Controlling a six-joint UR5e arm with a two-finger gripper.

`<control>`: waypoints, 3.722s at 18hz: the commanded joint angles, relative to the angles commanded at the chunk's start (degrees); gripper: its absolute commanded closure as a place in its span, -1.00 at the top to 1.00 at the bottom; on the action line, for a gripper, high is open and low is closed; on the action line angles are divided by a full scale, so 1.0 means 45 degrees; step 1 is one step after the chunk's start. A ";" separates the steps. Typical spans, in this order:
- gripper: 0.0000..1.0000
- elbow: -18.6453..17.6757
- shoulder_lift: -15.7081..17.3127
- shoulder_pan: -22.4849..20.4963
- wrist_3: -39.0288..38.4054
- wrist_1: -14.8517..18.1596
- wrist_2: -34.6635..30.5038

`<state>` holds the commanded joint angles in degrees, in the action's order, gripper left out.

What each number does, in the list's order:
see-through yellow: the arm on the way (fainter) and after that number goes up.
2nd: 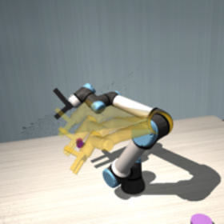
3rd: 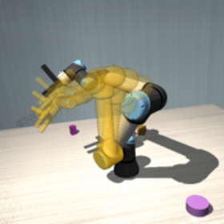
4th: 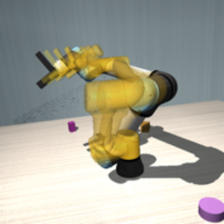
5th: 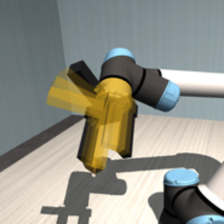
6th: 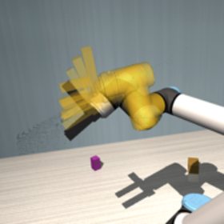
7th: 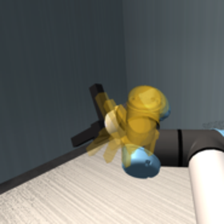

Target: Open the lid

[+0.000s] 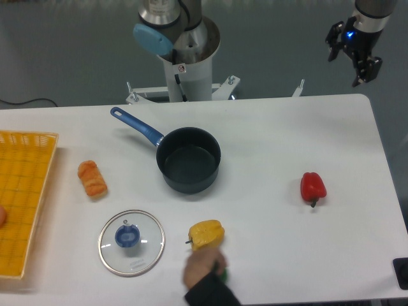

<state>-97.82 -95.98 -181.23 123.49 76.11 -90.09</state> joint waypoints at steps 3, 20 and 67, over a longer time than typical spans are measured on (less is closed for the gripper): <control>1.00 0.0000 0.0000 0.0058 0.0000 -0.0020 0.0000; 1.00 0.0020 0.0000 0.0137 0.0000 -0.0039 0.0000; 1.00 0.0117 -0.0020 0.1387 -0.2754 -0.0156 0.0039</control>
<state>-97.30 -96.06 -174.99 111.09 75.41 -89.91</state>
